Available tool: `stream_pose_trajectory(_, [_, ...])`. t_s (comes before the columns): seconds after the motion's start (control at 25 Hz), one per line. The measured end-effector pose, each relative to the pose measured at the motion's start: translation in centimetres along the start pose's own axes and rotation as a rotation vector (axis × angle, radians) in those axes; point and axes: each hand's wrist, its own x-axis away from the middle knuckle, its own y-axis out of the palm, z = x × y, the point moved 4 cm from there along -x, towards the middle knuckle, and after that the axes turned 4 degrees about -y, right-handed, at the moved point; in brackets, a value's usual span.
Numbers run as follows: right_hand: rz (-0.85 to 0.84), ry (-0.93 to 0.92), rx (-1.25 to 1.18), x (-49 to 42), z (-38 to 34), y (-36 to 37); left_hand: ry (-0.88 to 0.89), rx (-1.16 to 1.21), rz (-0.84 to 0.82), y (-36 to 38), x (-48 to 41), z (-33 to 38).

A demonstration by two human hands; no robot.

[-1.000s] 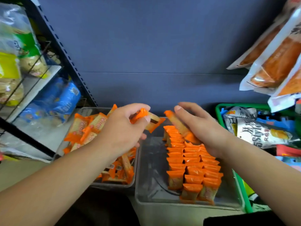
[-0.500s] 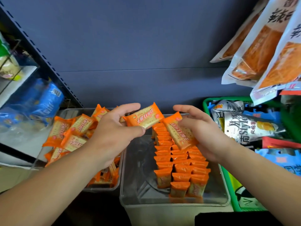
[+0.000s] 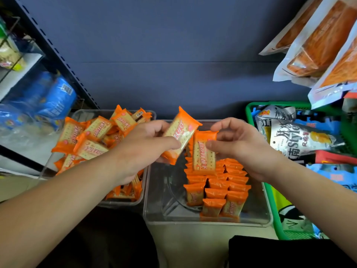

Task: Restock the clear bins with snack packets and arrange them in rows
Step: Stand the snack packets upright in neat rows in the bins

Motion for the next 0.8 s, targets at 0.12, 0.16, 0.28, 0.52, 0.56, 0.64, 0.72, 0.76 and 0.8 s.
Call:
stream_pose_trajectory(0.12, [-0.01, 0.048, 0.137, 0.5, 1.2, 0.0, -0.012, -0.129, 0.02, 0.0, 0.2, -0.8])
stream_pose_trajectory(0.16, [-0.027, 0.055, 0.213, 0.8, 2.0, 0.3, -0.027, -0.165, 0.018, -0.1, 0.3, -1.1])
stream_pose_trajectory(0.28, [-0.169, 0.012, 0.527, 1.5, 4.6, 2.0, -0.044, -0.348, -0.007, -0.4, 0.0, -2.2])
stream_pose_trajectory(0.52, [-0.343, -0.05, 0.885, 2.7, 9.5, 4.9, -0.006, -0.655, -0.2, 2.0, -0.3, -6.7])
stream_pose_trajectory(0.56, [-0.338, -0.065, 0.905, 2.7, 10.0, 4.9, -0.011, -0.684, -0.242, 2.3, -0.4, -7.7])
stream_pose_trajectory(0.64, [-0.335, -0.105, 0.969, 2.6, 10.6, 5.0, -0.009, -0.717, -0.289, 3.1, -0.6, -9.4])
stream_pose_trajectory(0.72, [-0.347, -0.161, 1.091, 2.5, 11.1, 5.1, 0.048, -0.755, -0.249, 4.5, -0.9, -10.8])
stream_pose_trajectory(0.76, [-0.353, -0.175, 1.135, 2.3, 11.1, 5.1, 0.069, -0.772, -0.208, 5.3, -0.9, -11.6])
stream_pose_trajectory(0.8, [-0.362, -0.175, 1.151, 2.1, 10.8, 5.0, 0.07, -0.774, -0.173, 6.2, -1.0, -12.3])
